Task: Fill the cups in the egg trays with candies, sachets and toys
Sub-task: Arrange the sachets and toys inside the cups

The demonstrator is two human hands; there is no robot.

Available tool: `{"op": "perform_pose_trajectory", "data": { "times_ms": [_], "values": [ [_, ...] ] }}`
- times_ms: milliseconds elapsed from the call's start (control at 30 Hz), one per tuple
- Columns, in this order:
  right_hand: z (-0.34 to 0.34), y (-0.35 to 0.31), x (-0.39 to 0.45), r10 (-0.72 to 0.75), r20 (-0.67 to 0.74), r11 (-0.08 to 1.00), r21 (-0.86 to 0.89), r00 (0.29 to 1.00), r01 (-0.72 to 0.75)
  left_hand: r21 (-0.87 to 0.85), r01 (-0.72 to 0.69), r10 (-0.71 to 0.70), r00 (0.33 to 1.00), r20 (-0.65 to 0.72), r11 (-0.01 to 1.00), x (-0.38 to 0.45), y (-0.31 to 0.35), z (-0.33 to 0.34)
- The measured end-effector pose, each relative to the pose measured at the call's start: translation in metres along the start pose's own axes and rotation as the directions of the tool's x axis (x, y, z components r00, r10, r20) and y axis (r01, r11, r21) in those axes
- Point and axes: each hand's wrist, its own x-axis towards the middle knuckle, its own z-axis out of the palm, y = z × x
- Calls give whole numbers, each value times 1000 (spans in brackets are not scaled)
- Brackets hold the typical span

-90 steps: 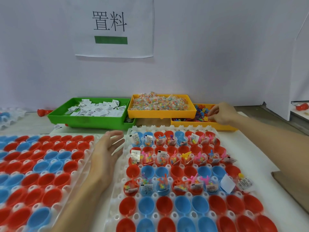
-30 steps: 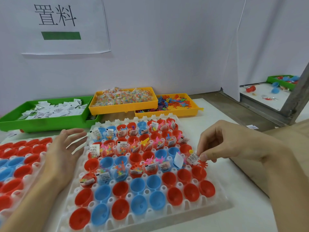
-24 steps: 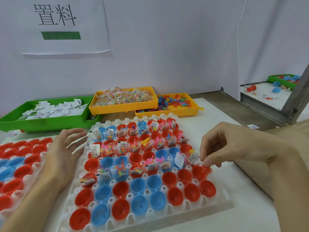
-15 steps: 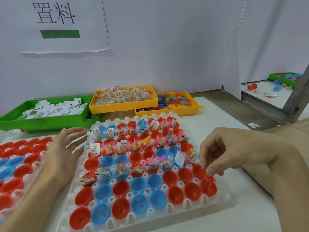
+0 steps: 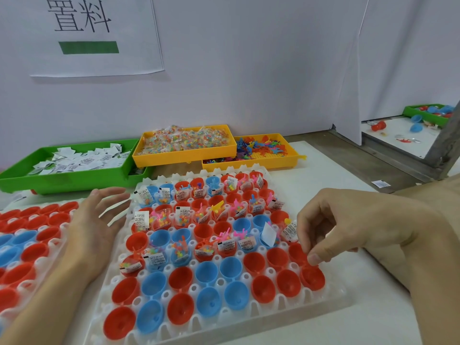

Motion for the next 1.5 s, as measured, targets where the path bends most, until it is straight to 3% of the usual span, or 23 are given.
{"op": "perform_pose_trajectory", "data": {
  "times_ms": [200, 400, 600, 767, 1000, 1333, 1500],
  "values": [
    [0, -1, -2, 22, -3, 1000, -18, 1000, -22, 2, 4, -4, 1000, -8, 1000, -1, 1, 1],
    [-3, 0, -3, -35, -200, 999, -23, 979, 31, 14, 8, -8, 1000, 3, 1000, -1, 1, 0],
    [-5, -3, 10, -128, -578, 980, 51, 806, 192, 23, 12, -12, 1000, -5, 1000, 0, 1, 0],
    [-25, -13, 34, -134, -686, 987, -25, 715, 160, 19, 19, -19, 1000, -12, 1000, 0, 0, 2],
    [-67, -65, 129, -153, -600, 907, -401, 785, -130, 40, -7, 8, 999, -38, 999, -3, -1, 1],
    [-69, -81, 257, -231, -630, 783, -573, 742, -243, 37, -74, 76, 995, -57, 997, -8, 2, 5],
    [-65, -74, 278, -179, -540, 722, -640, 822, -263, 53, -96, 99, 993, -58, 994, -5, 1, 4]
  ]
}}
